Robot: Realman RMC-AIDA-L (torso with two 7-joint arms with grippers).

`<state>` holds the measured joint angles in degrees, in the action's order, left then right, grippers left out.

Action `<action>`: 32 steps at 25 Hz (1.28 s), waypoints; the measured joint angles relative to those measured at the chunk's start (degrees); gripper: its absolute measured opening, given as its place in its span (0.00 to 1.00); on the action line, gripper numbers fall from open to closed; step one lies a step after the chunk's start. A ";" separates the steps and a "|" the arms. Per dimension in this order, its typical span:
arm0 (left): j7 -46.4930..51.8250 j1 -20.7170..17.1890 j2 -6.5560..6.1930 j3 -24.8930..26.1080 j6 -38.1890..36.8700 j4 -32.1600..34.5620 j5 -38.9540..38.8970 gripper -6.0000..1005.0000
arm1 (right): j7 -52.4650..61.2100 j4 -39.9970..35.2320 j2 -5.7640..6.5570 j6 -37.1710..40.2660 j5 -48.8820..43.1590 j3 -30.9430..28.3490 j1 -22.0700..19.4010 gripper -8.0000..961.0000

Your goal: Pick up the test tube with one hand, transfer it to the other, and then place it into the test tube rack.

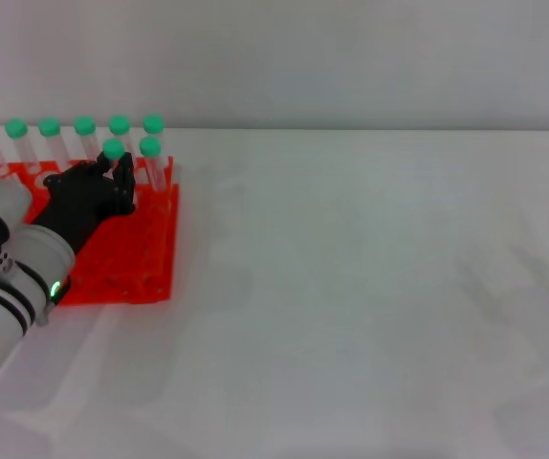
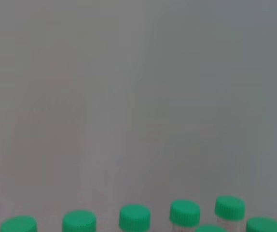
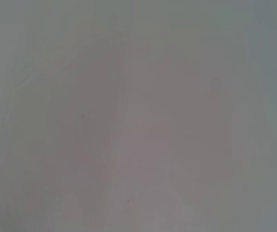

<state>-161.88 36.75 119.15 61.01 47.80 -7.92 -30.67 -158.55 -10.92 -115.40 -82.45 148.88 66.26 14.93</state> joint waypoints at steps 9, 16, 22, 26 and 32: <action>0.03 -6.44 0.13 0.38 5.60 -2.07 -0.09 0.34 | 0.00 0.33 0.00 0.05 0.00 0.00 -0.11 0.86; 0.47 -18.90 0.31 0.52 20.48 -2.80 -1.70 0.58 | -0.01 1.09 0.00 0.49 0.12 -1.11 -0.14 0.86; 4.17 -30.69 0.46 0.53 33.45 -2.31 -8.16 0.82 | -0.04 3.06 0.00 2.38 0.18 -2.94 -0.21 0.86; 4.81 -34.92 0.54 0.40 38.55 -2.07 -11.67 0.85 | -0.06 4.46 0.00 2.30 0.19 -4.92 -0.34 0.86; 5.90 -36.16 0.56 0.28 39.29 -0.28 -12.15 0.88 | -0.07 6.25 0.00 2.02 0.19 -6.44 -0.14 0.87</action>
<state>-155.98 0.59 119.71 61.29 87.09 -8.20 -42.81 -158.63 -4.67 -115.40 -80.43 149.07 59.83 14.78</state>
